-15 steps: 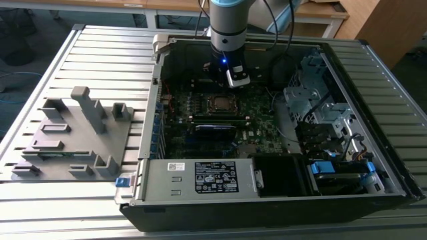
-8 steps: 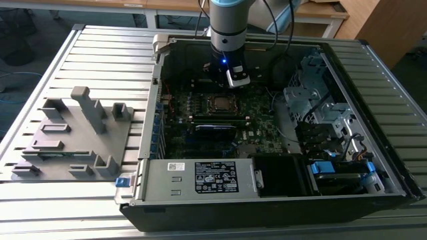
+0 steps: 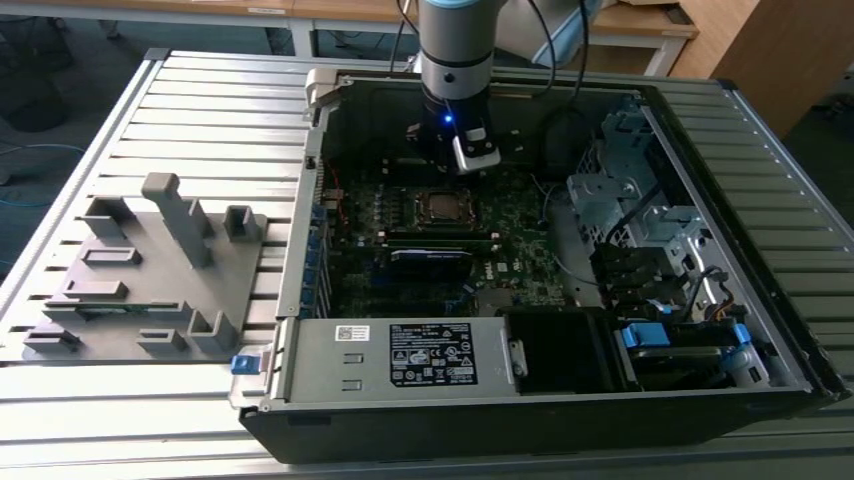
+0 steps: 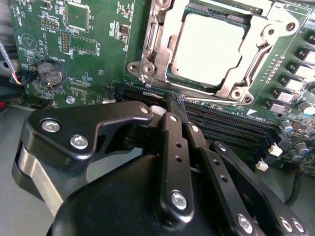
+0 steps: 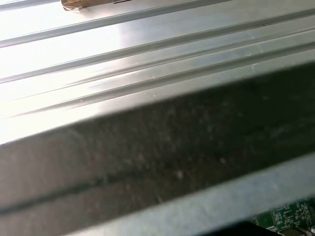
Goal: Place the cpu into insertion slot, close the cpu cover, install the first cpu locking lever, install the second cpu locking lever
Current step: 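Install the first cpu locking lever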
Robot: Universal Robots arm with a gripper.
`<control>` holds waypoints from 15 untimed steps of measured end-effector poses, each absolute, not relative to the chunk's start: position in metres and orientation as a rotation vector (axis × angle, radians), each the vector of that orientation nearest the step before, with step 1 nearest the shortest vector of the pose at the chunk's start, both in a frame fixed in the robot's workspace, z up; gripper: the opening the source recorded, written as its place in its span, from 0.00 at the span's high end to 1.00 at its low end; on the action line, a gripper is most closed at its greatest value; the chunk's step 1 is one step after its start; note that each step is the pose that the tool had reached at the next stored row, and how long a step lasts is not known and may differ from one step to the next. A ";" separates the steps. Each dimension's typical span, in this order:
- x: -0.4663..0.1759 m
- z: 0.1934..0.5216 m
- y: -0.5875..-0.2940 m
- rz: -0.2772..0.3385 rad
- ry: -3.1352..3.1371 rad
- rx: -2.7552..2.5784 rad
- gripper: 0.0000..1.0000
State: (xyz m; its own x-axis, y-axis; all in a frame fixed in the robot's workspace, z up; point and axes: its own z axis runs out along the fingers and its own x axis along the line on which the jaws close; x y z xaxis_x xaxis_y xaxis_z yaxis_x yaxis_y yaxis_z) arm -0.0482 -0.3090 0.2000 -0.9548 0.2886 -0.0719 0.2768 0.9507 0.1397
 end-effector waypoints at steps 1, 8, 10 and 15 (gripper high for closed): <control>-0.048 0.200 -0.308 0.194 3.012 0.438 0.90; -0.049 0.200 -0.304 0.179 3.009 0.446 0.90; -0.049 0.199 -0.304 0.168 3.006 0.449 0.90; -0.049 0.198 -0.304 0.148 3.003 0.452 0.90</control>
